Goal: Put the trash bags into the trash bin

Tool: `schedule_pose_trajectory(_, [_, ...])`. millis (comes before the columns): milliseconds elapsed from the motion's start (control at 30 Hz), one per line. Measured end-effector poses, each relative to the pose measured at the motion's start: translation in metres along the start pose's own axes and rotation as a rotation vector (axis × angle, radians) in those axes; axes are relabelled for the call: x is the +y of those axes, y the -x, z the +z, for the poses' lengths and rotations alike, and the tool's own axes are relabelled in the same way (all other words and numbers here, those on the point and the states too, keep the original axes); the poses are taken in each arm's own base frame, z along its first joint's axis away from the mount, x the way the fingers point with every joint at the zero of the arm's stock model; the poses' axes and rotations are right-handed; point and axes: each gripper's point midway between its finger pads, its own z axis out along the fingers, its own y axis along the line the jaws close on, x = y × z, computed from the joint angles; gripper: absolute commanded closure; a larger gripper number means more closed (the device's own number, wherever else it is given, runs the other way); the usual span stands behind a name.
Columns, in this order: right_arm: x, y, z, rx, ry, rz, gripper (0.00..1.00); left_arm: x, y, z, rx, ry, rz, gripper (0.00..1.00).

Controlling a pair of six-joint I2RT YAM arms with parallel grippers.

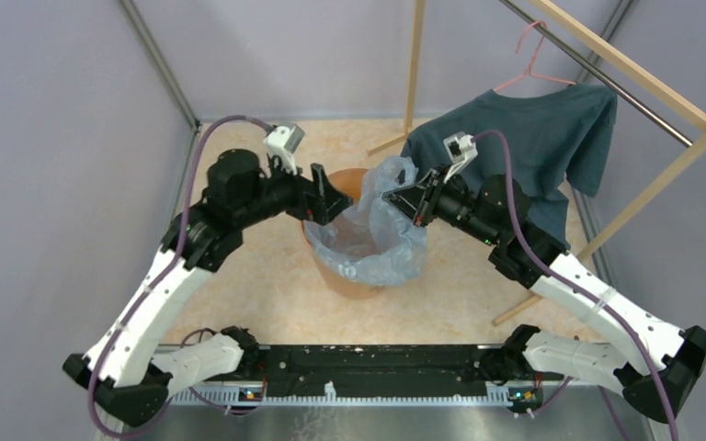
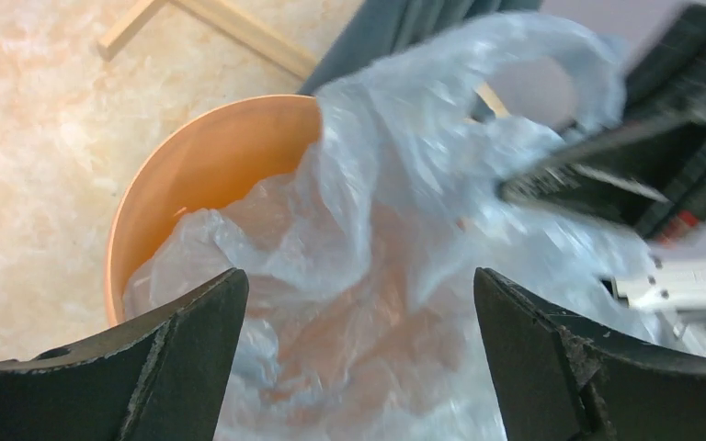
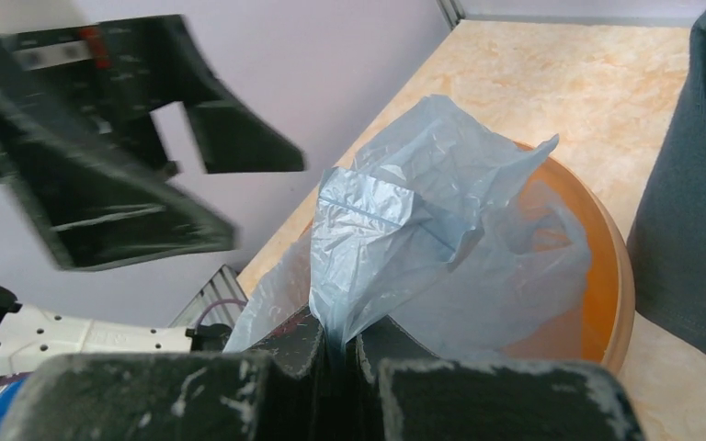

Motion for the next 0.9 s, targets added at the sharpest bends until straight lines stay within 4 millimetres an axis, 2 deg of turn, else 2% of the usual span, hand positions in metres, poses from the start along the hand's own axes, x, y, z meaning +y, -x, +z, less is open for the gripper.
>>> schedule_pose_trajectory(67, [0.001, 0.0, 0.0, 0.001, 0.003, 0.0, 1.0, -0.011, 0.003, -0.024, -0.025, -0.037, 0.046, 0.02])
schedule_pose_trajectory(167, [0.003, -0.001, 0.0, 0.008, 0.017, 0.001, 1.0, -0.037, -0.004, -0.059, -0.028, -0.165, 0.126, 0.01])
schedule_pose_trajectory(300, [0.008, -0.002, 0.001, 0.022, 0.041, 0.003, 1.0, -0.07, -0.034, -0.094, 0.005, -0.386, 0.168, 0.01])
schedule_pose_trajectory(367, [0.011, 0.0, 0.003, 0.024, 0.055, 0.008, 1.0, -0.078, -0.049, -0.1, 0.024, -0.465, 0.158, 0.01])
schedule_pose_trajectory(467, [0.014, 0.002, 0.005, 0.021, 0.072, 0.021, 1.0, -0.079, -0.07, -0.096, 0.076, -0.525, 0.11, 0.01])
schedule_pose_trajectory(633, [0.017, 0.003, 0.009, 0.019, 0.091, 0.048, 1.0, -0.088, -0.084, -0.082, 0.127, -0.585, 0.078, 0.01])
schedule_pose_trajectory(700, [0.016, 0.002, 0.011, 0.024, 0.091, 0.055, 1.0, -0.099, -0.093, -0.074, 0.159, -0.601, 0.097, 0.01])
schedule_pose_trajectory(800, [0.015, 0.0, 0.013, 0.029, 0.088, 0.064, 1.0, -0.12, -0.118, -0.06, 0.227, -0.595, 0.156, 0.03])
schedule_pose_trajectory(900, [0.016, 0.0, 0.013, 0.032, 0.093, 0.068, 1.0, -0.133, -0.136, -0.038, 0.266, -0.498, 0.234, 0.13])
